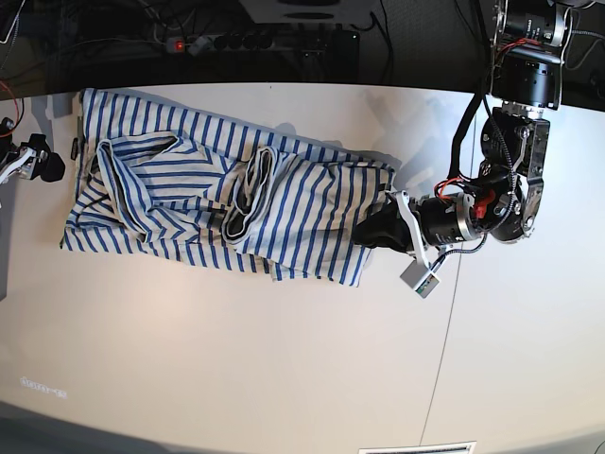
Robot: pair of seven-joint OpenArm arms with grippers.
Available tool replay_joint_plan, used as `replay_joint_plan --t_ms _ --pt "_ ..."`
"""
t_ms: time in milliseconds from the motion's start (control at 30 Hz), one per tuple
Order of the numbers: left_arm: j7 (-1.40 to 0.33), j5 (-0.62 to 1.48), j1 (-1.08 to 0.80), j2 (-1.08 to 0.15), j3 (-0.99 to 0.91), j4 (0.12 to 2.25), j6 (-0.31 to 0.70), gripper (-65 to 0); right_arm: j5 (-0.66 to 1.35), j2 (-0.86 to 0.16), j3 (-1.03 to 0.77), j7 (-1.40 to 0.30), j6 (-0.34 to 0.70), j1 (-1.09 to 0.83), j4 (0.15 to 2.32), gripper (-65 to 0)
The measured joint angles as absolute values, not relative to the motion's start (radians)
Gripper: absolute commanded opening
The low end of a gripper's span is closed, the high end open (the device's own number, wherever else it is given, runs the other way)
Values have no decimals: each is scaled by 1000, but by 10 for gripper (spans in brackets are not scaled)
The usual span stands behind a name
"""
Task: Fold the T-shirt properly
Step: 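Hold both shirt ends and pull the grippers apart to flatten it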
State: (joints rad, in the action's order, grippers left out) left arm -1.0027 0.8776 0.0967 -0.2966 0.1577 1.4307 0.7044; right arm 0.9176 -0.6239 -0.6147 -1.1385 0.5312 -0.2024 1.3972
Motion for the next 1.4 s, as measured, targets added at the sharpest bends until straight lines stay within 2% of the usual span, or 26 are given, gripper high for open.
replay_joint_plan --t_ms 100,367,667,900,1233,1400 --pt "-1002 880 97 -297 158 1431 704 -634 942 -617 -612 -1134 531 -236 1394 -218" --pt "-1002 880 97 -297 158 1431 704 -634 948 -606 -593 -1064 531 -241 1295 -218" --pt "-1002 881 97 -297 158 1431 704 -634 1058 -615 -545 -995 529 -212 1146 -218" --pt "-1002 881 97 -297 158 1431 704 -632 1113 -623 -401 -991 528 -202 1139 -218" --pt "-1002 879 97 -297 158 1431 704 -632 1156 -525 -365 -986 525 -194 1142 -218" --pt "-1002 879 97 -297 158 1431 704 -632 1160 -509 -365 -999 524 -192 1145 -218"
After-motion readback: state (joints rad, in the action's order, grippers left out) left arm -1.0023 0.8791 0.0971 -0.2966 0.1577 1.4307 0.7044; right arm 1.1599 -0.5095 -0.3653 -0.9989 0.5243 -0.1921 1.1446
